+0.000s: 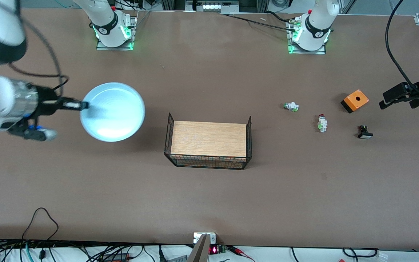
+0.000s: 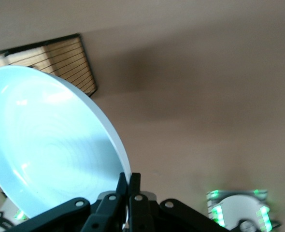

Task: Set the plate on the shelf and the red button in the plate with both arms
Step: 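Lift the plate with the right gripper while the left gripper reaches the button, then lower the plate into the basket while the left gripper grasps the button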

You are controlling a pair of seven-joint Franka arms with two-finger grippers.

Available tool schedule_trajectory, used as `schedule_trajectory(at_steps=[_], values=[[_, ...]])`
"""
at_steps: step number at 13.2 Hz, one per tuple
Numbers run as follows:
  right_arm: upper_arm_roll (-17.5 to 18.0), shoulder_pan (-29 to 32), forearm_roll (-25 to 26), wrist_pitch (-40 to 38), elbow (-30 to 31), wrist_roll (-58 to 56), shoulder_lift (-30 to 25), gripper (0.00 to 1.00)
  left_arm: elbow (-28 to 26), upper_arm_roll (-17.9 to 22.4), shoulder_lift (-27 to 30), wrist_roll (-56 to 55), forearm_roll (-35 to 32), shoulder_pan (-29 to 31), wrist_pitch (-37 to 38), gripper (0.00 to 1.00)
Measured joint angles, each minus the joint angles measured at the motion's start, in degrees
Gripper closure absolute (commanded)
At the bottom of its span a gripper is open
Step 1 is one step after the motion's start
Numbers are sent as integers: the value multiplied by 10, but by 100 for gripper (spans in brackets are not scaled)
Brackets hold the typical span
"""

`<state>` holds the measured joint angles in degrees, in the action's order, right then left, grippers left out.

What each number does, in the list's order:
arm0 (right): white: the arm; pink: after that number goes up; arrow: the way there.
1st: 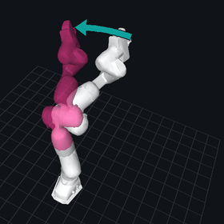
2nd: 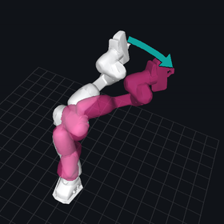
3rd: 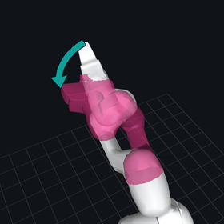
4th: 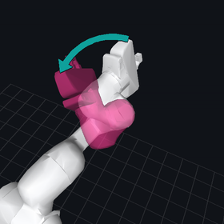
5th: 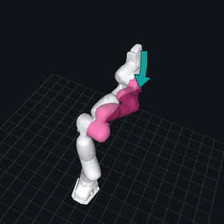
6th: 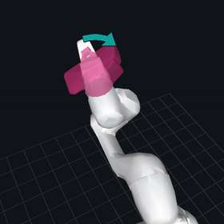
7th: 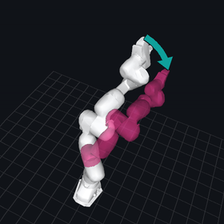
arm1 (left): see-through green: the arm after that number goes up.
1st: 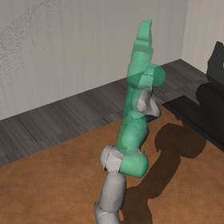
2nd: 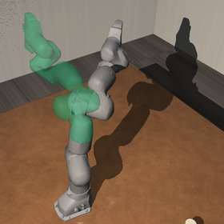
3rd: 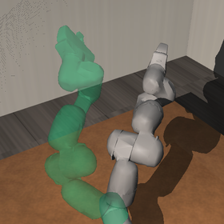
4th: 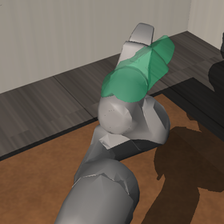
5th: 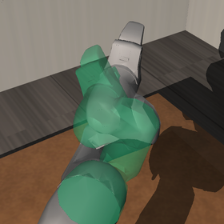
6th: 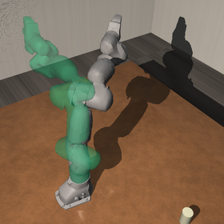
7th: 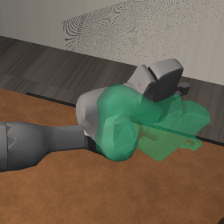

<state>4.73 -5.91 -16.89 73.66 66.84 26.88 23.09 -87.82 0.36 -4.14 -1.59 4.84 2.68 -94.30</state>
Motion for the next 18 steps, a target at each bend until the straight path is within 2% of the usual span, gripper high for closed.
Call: schedule_trajectory(at_steps=[2,4,9,13,18], values=[[0,-36,-28,1,0,81,-5,98,0,0,0,0,0,1,0,0],[0,-55,-47,9,1,112,-4,98,0,0,0,0,0,1,0,0],[0,-119,-54,83,6,185,0,99,-2,-2,-9,3,-4,1,0,0],[0,-160,-54,190,36,207,28,99,-5,-8,-62,4,-22,-7,0,0],[-1,-210,-37,305,58,220,79,99,-9,-10,-172,4,-13,-18,-32,0]])
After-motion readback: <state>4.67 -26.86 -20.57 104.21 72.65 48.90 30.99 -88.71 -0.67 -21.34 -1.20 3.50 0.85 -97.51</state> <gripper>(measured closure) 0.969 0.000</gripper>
